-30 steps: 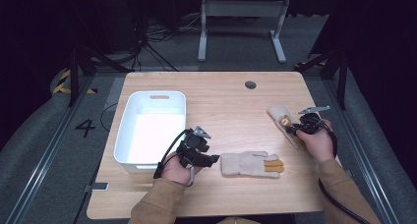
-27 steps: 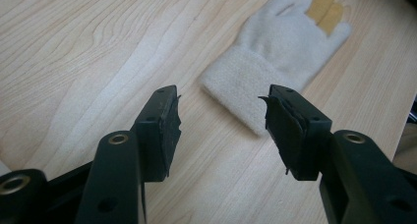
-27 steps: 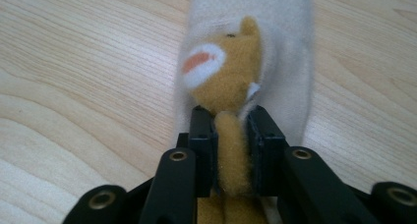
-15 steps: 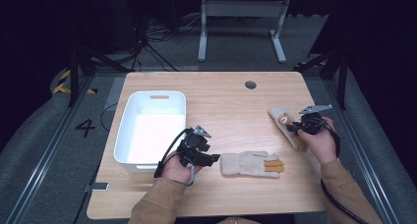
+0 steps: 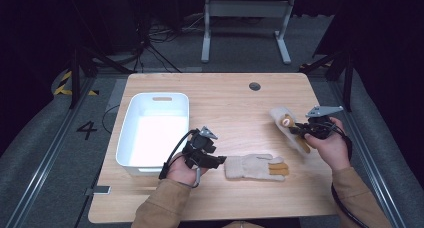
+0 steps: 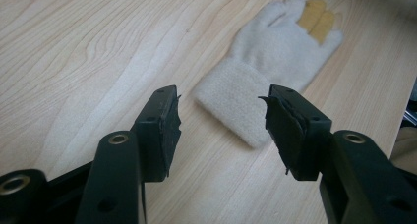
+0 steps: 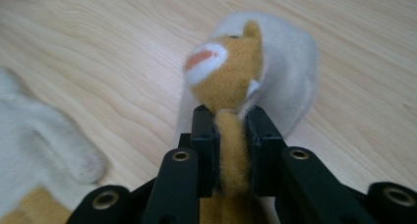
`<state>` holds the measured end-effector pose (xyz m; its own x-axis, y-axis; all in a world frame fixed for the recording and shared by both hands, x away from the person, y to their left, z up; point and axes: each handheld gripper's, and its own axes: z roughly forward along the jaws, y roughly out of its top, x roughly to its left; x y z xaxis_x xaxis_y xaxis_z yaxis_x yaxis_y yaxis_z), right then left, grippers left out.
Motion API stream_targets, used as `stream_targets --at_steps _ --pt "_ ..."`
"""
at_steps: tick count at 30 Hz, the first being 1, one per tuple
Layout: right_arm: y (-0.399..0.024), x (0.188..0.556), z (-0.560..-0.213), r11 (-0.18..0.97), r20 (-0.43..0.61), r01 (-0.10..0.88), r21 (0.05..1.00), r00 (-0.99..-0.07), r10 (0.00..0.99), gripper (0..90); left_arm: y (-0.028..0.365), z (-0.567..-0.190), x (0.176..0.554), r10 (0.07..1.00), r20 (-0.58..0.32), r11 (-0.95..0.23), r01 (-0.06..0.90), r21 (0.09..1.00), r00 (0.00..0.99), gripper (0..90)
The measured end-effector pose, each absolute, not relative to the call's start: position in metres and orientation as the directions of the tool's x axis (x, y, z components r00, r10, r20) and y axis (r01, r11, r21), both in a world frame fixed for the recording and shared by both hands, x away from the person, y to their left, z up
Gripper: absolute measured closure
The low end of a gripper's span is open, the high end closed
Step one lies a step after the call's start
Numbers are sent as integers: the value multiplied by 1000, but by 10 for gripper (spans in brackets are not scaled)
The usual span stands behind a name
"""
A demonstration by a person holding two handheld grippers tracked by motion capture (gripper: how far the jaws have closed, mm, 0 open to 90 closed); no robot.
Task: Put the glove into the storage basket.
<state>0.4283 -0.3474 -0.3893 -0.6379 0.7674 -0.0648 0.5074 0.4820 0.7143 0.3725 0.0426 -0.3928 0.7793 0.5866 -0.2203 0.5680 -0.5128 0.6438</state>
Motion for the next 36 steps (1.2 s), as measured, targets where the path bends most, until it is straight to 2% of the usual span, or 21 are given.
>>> stream_targets --at_steps 3,5,8,25,36 --pt "-344 425 -386 497 -63 491 715 -662 747 765 43 -392 373 586 -218 -512 565 647 780 471" --pt "-336 420 -383 541 -76 437 719 -724 686 765 46 -389 374 589 -220 -501 565 656 778 471" --pt "-329 416 -381 567 -78 406 717 -761 644 765 49 -388 375 594 -220 -493 566 661 774 471" --pt "-294 395 -377 635 -26 321 703 -880 474 765 53 -384 379 591 -230 -489 570 660 773 501" --pt "-273 384 -380 694 7 259 671 -939 344 764 50 -386 380 592 -225 -496 569 656 774 481"
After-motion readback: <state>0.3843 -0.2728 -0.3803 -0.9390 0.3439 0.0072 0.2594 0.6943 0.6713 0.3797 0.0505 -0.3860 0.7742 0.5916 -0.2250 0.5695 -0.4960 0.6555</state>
